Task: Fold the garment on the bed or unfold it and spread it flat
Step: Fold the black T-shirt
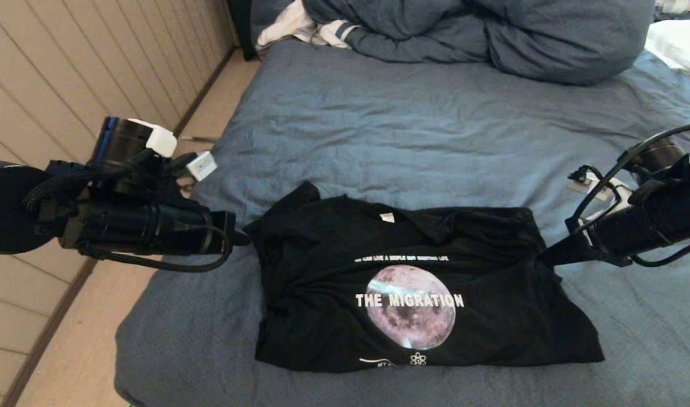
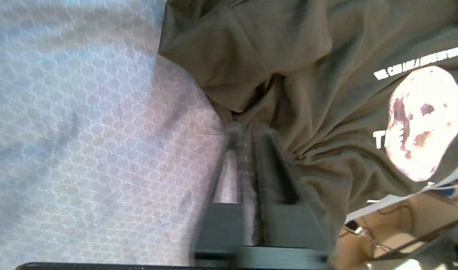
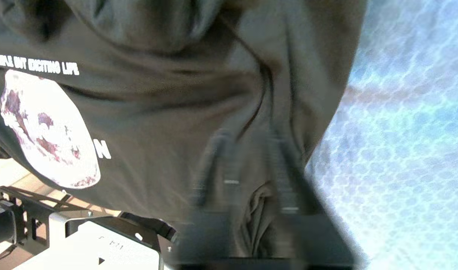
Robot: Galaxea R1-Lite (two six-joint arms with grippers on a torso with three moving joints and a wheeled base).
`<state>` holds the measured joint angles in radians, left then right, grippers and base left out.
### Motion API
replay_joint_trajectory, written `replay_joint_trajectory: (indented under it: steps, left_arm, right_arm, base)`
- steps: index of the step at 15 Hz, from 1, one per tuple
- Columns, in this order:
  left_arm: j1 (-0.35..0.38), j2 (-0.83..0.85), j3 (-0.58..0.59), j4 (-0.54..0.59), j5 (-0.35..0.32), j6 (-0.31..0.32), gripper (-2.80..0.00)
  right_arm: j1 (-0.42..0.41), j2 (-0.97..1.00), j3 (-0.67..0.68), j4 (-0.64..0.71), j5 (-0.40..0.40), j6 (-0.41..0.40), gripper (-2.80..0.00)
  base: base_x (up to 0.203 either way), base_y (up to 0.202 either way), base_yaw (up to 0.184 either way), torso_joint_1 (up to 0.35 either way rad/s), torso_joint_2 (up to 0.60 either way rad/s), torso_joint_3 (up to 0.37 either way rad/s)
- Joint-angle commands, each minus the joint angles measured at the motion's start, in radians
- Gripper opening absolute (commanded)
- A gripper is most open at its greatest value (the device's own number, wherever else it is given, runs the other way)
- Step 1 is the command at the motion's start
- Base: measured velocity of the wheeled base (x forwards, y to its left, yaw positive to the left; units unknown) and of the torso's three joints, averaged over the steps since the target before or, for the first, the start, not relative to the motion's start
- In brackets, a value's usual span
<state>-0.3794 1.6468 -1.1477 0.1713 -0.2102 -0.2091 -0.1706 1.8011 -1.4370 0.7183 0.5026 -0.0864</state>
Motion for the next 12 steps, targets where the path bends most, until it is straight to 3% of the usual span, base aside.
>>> replay_joint_trajectory:
  steps: [1,9,12]
  left_arm:
    - [0.008,0.007,0.001,0.001,-0.004,-0.004,0.0]
    - [0.068,-0.002,0.025,-0.006,-0.005,-0.004,0.0]
    - [0.071,0.005,0.072,-0.098,-0.005,-0.005,0.0]
  right_arm:
    - [-0.005,-0.006,0.012,0.004,0.003,-0.001,0.0]
    - [-0.017,-0.003,0.07,0.001,-0.001,-0.025,0.0]
    - [-0.011,0.01,0.121,-0.067,-0.001,-0.026,0.0]
  base:
    - [0.0,0.0,0.0,0.0,0.0,0.0]
    - [0.0,0.0,0.0,0.0,0.0,0.0]
    - [0.0,0.0,0.0,0.0,0.0,0.0]
